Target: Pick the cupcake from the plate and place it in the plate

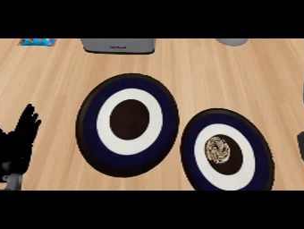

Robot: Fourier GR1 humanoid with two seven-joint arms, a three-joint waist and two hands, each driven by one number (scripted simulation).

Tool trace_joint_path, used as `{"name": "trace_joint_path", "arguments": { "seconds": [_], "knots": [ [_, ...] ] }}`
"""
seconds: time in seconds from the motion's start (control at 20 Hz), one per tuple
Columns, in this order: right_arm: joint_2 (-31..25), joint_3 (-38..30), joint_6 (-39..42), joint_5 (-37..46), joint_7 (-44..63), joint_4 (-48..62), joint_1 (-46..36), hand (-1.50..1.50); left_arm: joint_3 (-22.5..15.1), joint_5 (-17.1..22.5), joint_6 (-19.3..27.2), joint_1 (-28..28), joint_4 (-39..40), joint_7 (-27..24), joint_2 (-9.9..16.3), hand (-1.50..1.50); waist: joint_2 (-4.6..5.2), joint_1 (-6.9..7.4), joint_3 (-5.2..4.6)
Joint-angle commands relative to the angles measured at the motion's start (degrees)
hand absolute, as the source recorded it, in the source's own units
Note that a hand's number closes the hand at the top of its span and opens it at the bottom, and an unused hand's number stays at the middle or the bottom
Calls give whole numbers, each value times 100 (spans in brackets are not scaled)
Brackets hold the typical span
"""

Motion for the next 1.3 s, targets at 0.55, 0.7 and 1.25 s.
{"name": "trace_joint_path", "arguments": {
  "seconds": [0.55, 0.7, 1.25],
  "knots": [
    [448, 4565, 1165, 2343, 211, 396, 1250, -150, -210, -111, -1133, -1414, -926, -689, 473, 0, -117, -89, 158],
    [586, 4361, 791, 1865, -1076, 881, 2123, -150, -87, -63, -1219, -1491, -717, -730, 462, 0, -89, -148, 166],
    [-405, 3319, 1187, 2094, -302, -893, 1779, -150, -130, -459, -1283, -1378, -1016, -518, 195, 0, -152, -113, 147]
  ]
}}
